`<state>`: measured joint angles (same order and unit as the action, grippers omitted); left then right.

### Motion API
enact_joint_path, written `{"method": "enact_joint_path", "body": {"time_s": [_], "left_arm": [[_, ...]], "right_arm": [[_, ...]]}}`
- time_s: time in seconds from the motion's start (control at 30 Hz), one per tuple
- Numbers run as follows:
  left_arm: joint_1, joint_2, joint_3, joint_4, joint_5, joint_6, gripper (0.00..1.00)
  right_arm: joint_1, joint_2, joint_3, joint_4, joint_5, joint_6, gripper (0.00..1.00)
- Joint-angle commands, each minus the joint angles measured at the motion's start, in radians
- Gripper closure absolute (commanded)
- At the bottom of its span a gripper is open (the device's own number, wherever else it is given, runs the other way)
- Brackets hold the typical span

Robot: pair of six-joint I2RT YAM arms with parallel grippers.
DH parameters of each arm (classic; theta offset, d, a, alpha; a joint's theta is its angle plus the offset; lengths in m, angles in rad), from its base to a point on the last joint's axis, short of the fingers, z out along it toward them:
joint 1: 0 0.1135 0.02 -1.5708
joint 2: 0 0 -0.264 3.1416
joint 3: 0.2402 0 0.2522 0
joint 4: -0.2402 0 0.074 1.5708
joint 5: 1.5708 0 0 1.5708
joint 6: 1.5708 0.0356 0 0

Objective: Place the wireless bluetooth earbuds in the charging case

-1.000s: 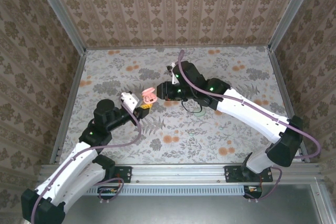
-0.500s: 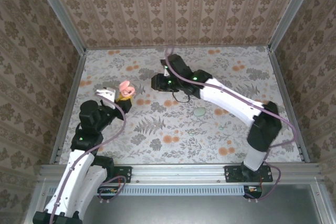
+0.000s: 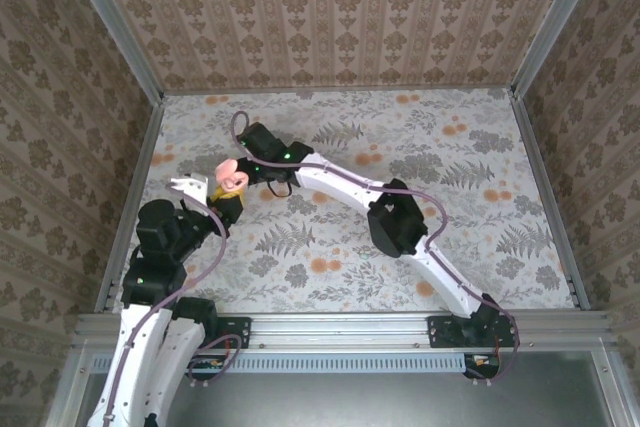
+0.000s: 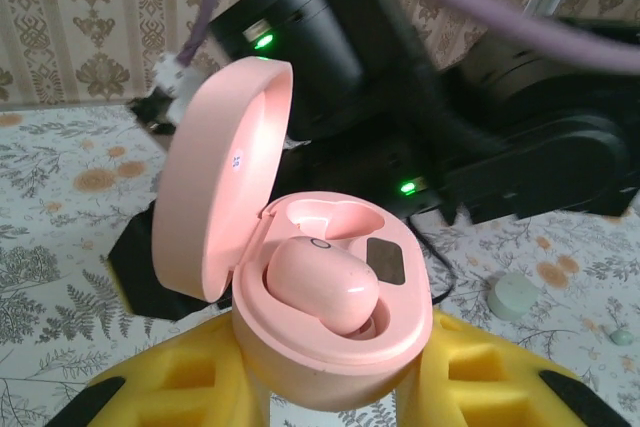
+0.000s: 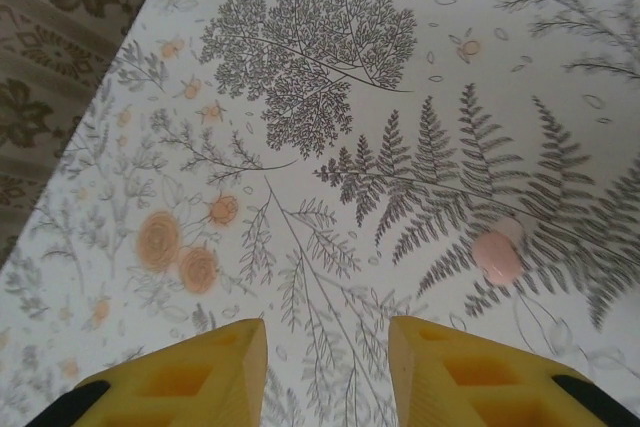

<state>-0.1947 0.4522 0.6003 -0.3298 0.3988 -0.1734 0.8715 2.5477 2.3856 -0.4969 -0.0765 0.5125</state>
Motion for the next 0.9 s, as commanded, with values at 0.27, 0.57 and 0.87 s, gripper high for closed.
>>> {"method": "enact_joint_path", "body": {"time_s": [0.27, 0.57, 0.87], "left_arm": [[0.009, -0.023, 0.043, -0.063, 0.028, 0.0, 1.0], [0.009, -0.025, 0.029, -0.044, 0.038, -0.009, 1.0], [0.011, -0.042, 0.024, -0.05, 0.044, -0.009, 1.0]], "right_arm": [[0.001, 0.142, 0.134, -0.005, 0.146, -0.086, 0.6], [-0.003, 0.207, 0.18, -0.013, 0.163, -0.085, 0.59], [-0.003, 0.23, 0.19, -0.033, 0.173, -0.088, 0.6]]}}
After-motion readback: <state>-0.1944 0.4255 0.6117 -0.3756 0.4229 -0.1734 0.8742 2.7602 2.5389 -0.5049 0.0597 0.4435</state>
